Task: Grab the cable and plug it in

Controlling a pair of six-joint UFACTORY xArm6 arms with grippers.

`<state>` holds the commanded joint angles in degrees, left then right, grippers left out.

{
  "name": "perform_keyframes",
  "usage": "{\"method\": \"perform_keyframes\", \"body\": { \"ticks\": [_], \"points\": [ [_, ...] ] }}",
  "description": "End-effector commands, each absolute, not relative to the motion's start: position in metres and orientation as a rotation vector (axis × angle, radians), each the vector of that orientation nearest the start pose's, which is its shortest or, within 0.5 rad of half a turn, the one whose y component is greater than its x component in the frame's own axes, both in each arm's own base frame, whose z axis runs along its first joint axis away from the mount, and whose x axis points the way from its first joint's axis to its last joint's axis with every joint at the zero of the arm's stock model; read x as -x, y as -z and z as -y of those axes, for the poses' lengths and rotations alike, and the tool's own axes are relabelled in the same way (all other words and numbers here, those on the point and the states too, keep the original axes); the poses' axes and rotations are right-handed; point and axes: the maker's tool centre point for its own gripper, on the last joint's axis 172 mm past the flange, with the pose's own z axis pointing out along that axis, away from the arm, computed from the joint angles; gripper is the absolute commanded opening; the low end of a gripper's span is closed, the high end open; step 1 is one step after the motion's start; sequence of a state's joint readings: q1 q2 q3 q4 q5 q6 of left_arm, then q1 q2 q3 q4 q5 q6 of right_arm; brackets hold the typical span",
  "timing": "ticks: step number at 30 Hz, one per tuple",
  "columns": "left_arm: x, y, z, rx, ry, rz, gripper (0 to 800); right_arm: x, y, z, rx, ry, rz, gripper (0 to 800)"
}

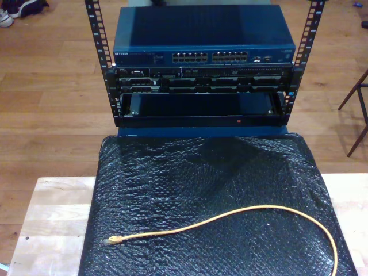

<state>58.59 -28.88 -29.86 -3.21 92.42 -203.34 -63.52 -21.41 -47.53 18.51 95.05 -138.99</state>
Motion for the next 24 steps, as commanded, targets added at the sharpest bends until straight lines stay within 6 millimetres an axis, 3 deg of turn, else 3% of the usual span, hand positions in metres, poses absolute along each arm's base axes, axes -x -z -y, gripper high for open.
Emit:
{"method": "perform_keyframes", "body": {
  "ticks": [5, 9, 15, 24],
  "points": [
    [-0.115, -0.173, -0.105, -1.680, -0.279, 1.919, 800, -0.206, -0.237, 0.179, 2.140, 0.540, 1.607, 796],
    [-0.125, -0.174, -0.095, -1.694, -0.209, 1.895, 800, -0.235, -0.244, 0.165, 2.124, 0.622, 1.583, 794],
    [-0.138, -0.174, -0.083, -1.712, -0.242, 1.861, 800, -0.259, -0.252, 0.146, 2.095, 0.643, 1.592, 793],
    [-0.140, -0.174, -0.081, -1.727, -0.256, 1.838, 800, -0.284, -0.261, 0.114, 2.055, 0.656, 1.585, 793]
  ]
}}
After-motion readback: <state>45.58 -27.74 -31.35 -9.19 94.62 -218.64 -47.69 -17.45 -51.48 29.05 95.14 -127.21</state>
